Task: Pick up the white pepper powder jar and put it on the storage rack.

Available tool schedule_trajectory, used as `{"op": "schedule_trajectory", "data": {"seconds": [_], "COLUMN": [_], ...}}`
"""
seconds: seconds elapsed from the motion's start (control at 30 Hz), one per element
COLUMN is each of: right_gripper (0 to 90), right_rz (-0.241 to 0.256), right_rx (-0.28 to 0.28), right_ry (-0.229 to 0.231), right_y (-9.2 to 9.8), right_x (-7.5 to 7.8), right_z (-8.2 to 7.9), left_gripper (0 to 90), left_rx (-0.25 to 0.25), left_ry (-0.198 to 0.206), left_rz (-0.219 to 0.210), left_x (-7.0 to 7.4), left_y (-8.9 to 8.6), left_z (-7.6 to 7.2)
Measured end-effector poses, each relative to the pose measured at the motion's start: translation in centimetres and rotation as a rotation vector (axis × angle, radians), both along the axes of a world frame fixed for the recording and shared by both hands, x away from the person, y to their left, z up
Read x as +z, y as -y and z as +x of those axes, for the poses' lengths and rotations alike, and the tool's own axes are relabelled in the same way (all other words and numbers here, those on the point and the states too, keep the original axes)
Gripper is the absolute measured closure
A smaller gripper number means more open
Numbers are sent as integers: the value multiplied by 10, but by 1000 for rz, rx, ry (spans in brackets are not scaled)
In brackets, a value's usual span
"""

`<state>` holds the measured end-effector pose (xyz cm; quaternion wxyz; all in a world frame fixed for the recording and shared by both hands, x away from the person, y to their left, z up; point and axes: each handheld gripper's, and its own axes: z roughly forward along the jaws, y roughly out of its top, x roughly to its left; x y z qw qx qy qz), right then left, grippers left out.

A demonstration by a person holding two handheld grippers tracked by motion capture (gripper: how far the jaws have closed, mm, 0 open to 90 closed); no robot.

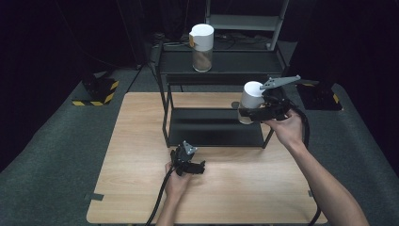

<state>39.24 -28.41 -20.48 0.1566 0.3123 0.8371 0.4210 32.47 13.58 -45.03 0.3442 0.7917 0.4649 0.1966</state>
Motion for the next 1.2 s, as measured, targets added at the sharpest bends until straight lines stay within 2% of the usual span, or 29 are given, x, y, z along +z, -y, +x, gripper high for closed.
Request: {"op": "schedule_trajectory", "data": {"seconds": [0.4,1.2], "right_gripper": [302,302], "right_rz": [-6,39], "right_rx": [-3,-9], "right_ry": [15,26], "right_y": [-5,-3], "right_x": [22,71], "right_z": [2,16], "left_gripper": [62,62], "left_rx": [0,-1], "left_ry": [0,0], "left_rz": [-2,1], "left_x": [0,0], "left_y": [0,0], "left_z": [0,0]}}
